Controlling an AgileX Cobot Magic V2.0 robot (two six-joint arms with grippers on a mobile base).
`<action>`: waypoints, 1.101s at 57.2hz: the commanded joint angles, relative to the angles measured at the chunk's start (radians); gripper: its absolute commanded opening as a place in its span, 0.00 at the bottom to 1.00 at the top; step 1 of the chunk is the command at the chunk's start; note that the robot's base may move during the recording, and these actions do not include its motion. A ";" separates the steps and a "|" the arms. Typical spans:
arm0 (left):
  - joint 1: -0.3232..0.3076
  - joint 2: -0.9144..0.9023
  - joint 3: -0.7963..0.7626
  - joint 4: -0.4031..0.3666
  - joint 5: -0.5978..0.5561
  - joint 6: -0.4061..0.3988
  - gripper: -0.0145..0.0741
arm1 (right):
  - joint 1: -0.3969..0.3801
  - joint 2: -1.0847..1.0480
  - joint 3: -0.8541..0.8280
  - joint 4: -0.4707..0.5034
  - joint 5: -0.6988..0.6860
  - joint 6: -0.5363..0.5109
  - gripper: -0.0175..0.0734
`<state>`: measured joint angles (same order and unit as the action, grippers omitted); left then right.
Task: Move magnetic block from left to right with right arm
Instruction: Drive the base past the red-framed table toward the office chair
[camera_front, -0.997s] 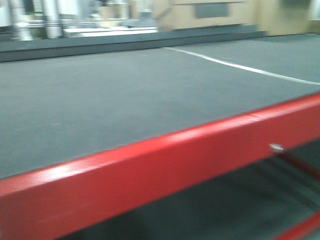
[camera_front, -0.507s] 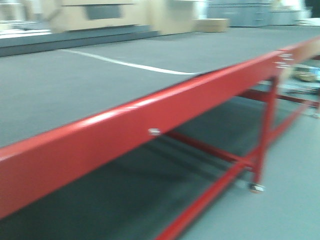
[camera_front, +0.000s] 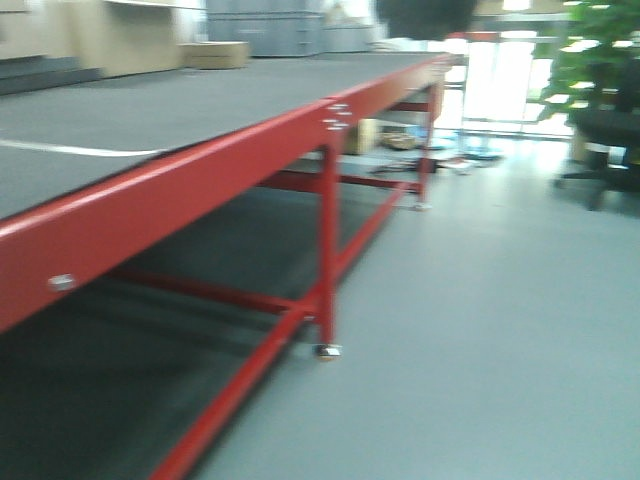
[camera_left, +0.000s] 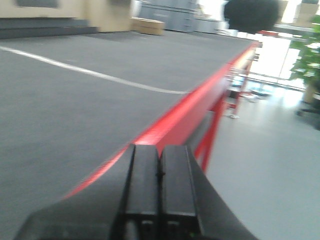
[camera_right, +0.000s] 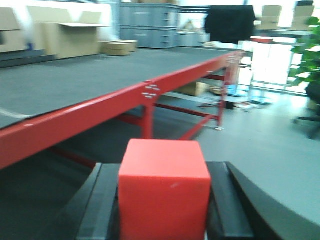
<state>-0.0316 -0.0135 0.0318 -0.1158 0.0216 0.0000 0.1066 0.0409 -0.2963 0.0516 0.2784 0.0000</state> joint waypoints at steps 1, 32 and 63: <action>-0.002 -0.012 0.008 -0.003 -0.078 0.000 0.02 | -0.004 0.012 -0.029 -0.010 -0.097 -0.010 0.47; -0.002 -0.012 0.008 -0.003 -0.078 0.000 0.02 | -0.004 0.012 -0.029 -0.010 -0.097 -0.010 0.47; -0.002 -0.010 0.008 -0.003 -0.078 0.000 0.02 | -0.004 0.015 -0.029 -0.010 -0.097 -0.010 0.47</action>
<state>-0.0316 -0.0135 0.0318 -0.1158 0.0216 0.0000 0.1066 0.0409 -0.2956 0.0516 0.2784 0.0000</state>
